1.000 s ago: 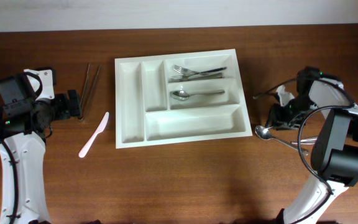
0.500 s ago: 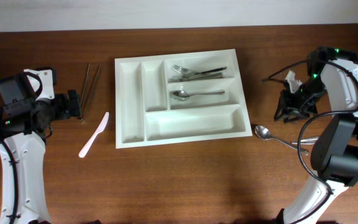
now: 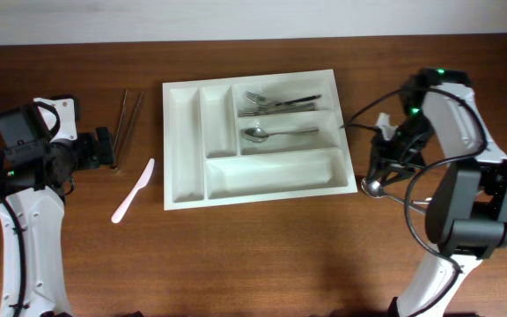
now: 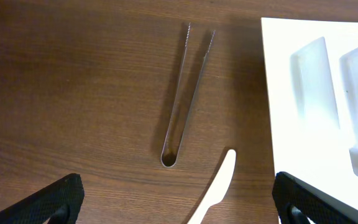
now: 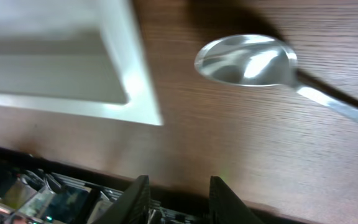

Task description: Pack container

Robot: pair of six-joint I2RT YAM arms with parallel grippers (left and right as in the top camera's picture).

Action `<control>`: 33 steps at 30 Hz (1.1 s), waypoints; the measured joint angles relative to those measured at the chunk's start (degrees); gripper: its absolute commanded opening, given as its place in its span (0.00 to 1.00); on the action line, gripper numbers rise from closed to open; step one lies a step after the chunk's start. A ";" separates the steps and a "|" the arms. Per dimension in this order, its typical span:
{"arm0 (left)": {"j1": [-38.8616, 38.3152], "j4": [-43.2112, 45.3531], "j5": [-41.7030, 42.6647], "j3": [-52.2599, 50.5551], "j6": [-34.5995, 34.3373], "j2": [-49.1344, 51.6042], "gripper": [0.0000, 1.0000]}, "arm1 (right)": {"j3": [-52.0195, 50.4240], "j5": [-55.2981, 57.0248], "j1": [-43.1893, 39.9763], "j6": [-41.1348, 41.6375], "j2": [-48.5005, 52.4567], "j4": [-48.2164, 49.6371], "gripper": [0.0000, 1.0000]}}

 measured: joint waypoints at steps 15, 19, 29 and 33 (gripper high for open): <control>0.00 -0.02 0.00 0.00 0.00 0.00 0.99 | -3.76 5.35 5.22 0.42 -36.50 6.64 0.47; 0.00 0.00 0.00 0.00 0.00 0.00 0.99 | -15.76 9.60 5.33 3.37 -46.71 15.54 0.56; 0.00 0.00 0.00 0.00 0.00 0.00 0.99 | -36.76 10.40 -4.09 8.66 -36.68 31.52 0.47; 0.00 0.00 0.02 0.00 0.00 0.00 0.99 | -36.74 9.92 -5.01 8.98 -31.54 33.88 0.40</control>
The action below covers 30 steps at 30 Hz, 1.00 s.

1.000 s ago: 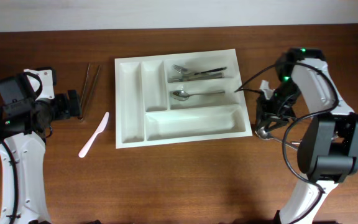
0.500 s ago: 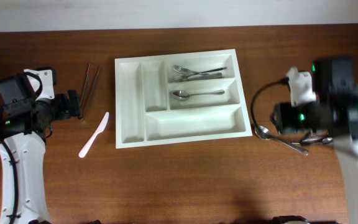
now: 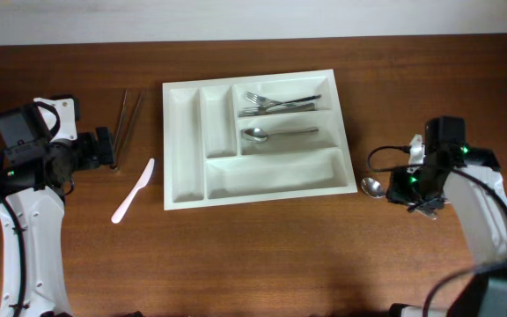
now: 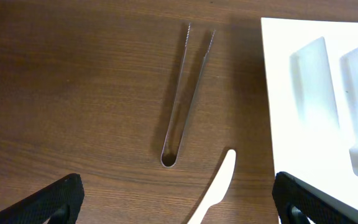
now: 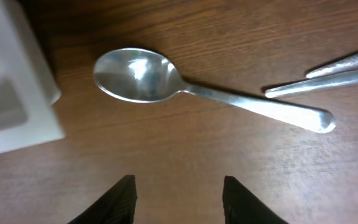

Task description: Pack container

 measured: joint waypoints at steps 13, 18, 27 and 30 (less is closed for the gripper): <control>0.00 0.00 -0.02 0.00 0.00 0.00 0.99 | 0.00 -0.98 0.00 0.33 13.51 5.31 0.35; 0.00 0.00 -0.02 0.00 0.00 0.00 0.99 | 0.00 -1.25 0.00 1.64 14.47 9.40 0.36; 0.00 0.00 -0.02 0.00 0.00 0.00 0.99 | 0.61 -1.57 0.00 3.78 17.03 15.04 0.36; 0.00 0.00 0.11 0.00 0.00 0.00 0.99 | 1.29 -1.86 0.00 4.72 18.08 16.35 0.36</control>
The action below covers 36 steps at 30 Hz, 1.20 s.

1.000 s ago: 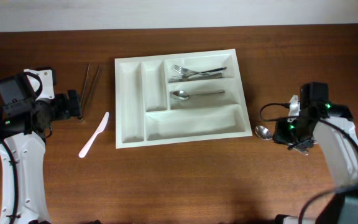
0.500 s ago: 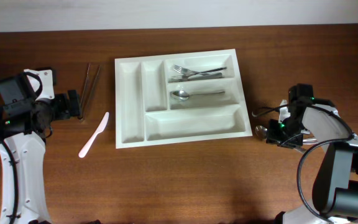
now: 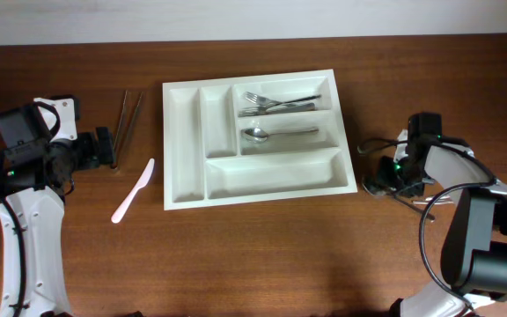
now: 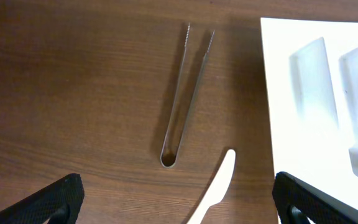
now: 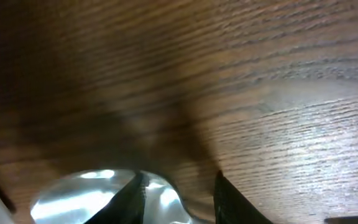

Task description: Pack container

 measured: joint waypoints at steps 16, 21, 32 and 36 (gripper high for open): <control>0.00 0.00 0.02 0.00 0.00 0.00 0.99 | 0.57 -0.81 -2.56 1.40 1.27 8.74 0.36; 0.00 0.00 0.02 0.00 0.00 0.00 0.99 | 0.57 -1.09 -7.32 1.40 1.64 11.17 0.36; 0.00 0.00 0.02 0.00 0.02 0.00 0.99 | 2.73 -4.04 -10.40 -1.73 2.60 6.60 0.34; 0.00 0.00 0.02 0.00 0.00 0.00 0.99 | 5.70 -7.98 -9.70 -3.72 3.58 -1.46 0.33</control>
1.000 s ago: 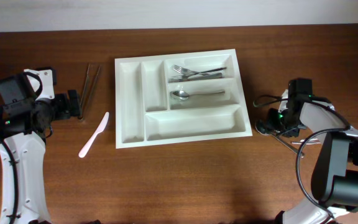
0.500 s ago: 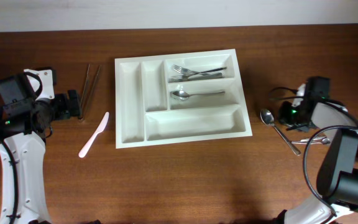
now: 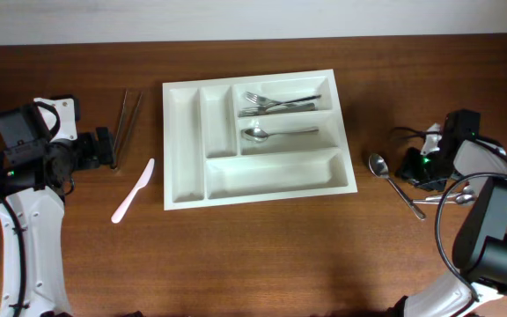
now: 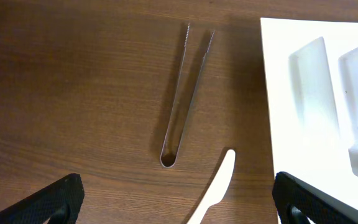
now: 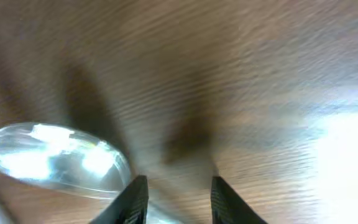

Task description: Pack container

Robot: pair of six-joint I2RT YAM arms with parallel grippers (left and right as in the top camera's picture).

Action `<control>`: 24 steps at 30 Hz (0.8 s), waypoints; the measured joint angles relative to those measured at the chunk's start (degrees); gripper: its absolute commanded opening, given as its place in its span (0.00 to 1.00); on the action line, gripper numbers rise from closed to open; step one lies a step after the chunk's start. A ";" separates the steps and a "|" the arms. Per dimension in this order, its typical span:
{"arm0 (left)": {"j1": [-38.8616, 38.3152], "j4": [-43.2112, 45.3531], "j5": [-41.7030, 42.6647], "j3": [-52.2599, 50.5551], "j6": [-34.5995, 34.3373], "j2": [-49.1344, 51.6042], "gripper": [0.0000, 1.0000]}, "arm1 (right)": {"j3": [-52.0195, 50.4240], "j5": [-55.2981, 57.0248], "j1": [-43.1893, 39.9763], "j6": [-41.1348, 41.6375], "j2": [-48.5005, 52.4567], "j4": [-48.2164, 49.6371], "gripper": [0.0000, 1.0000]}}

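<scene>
The white cutlery tray (image 3: 346,150) holds forks (image 3: 280,101) in its far right compartment and a spoon (image 3: 275,134) in the one below. A loose steel spoon (image 3: 393,183) lies on the table right of the tray, bowl toward the tray. In the right wrist view its bowl (image 5: 55,158) shows blurred, just left of the fingers. My right gripper (image 3: 416,169) (image 5: 179,202) hangs low beside the spoon, open, with bare wood between its fingers. My left gripper (image 3: 104,148) (image 4: 176,208) is wide open near the metal tongs (image 4: 185,93) and the white plastic knife (image 4: 213,196).
More steel cutlery (image 3: 447,201) lies at the right, beyond the spoon's handle. The tongs (image 3: 128,123) and knife (image 3: 133,191) lie left of the tray. The tray's left edge (image 4: 272,93) shows in the left wrist view.
My right gripper has moved right, from by the tray's right edge to the far side of the loose spoon. The spoon's bowl lies slightly farther back. The left arm is unchanged.
My right gripper hung open above the loose spoon beside the tray's right corner. It then sat farther right, the whole spoon in view. Then it was very low at the bowl, and now stands right of the slightly shifted spoon. My left arm stayed still.
</scene>
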 measured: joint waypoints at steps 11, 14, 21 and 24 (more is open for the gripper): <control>0.00 0.00 0.00 0.00 0.00 0.00 0.99 | 5.35 -5.79 0.90 -1.81 -3.08 -10.99 0.33; 0.00 0.02 0.00 0.00 0.02 0.00 0.99 | 5.14 -5.84 2.19 -2.69 -3.17 -12.13 0.33; 0.00 0.00 0.00 0.00 0.00 0.00 0.99 | 2.23 -4.42 8.33 -2.86 -3.17 -7.61 0.36; 0.00 0.00 0.00 0.00 0.00 0.00 0.99 | 0.98 -2.73 9.64 -2.58 -3.02 -5.46 0.37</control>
